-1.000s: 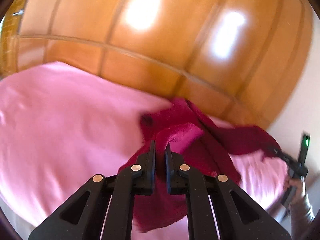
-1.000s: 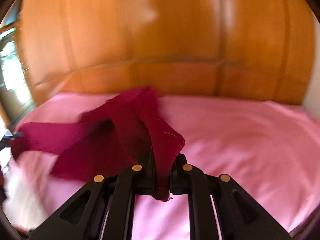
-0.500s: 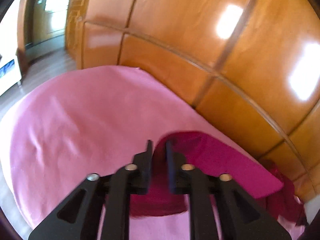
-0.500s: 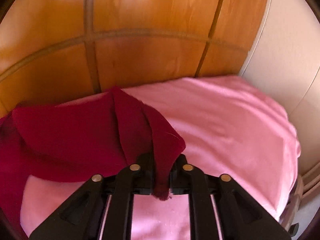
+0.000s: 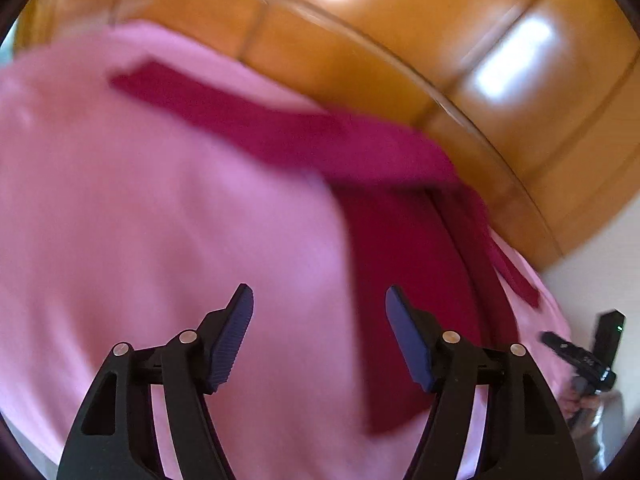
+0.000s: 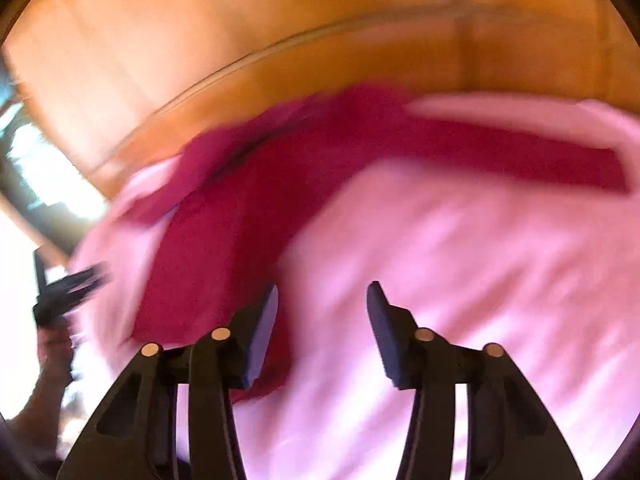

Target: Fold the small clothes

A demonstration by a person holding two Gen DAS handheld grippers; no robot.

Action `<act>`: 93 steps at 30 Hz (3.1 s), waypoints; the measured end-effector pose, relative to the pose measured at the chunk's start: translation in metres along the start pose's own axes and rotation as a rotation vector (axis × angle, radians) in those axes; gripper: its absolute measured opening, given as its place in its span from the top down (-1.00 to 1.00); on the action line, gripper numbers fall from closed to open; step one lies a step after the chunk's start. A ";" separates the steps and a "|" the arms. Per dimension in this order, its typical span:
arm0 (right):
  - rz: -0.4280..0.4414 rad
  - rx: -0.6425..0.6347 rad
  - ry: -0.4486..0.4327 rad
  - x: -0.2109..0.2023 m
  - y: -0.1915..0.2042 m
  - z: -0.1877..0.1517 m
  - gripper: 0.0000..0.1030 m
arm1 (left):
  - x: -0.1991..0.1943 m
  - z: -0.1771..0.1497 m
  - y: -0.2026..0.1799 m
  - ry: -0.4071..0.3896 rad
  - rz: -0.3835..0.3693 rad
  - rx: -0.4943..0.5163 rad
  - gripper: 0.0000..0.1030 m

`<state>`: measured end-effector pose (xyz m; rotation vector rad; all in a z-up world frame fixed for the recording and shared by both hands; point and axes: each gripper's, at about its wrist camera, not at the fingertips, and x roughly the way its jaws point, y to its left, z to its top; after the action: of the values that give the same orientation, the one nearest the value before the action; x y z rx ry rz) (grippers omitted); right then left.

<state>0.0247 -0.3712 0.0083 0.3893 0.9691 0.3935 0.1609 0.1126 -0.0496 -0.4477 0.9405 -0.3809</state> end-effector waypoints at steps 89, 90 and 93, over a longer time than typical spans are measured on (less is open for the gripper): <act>-0.214 -0.350 -0.032 0.167 0.102 0.015 -0.96 | -0.073 0.210 0.230 -0.360 0.862 -0.365 0.91; -0.215 -0.351 -0.033 0.168 0.102 0.014 -0.96 | -0.076 0.206 0.230 -0.353 0.884 -0.359 0.91; -0.216 -0.352 -0.036 0.168 0.102 0.014 -0.96 | -0.063 0.197 0.233 -0.276 0.894 -0.357 0.90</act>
<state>0.1069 -0.2039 -0.0542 -0.0281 0.8763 0.3501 0.3192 0.3800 -0.0272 -0.3469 0.8463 0.6547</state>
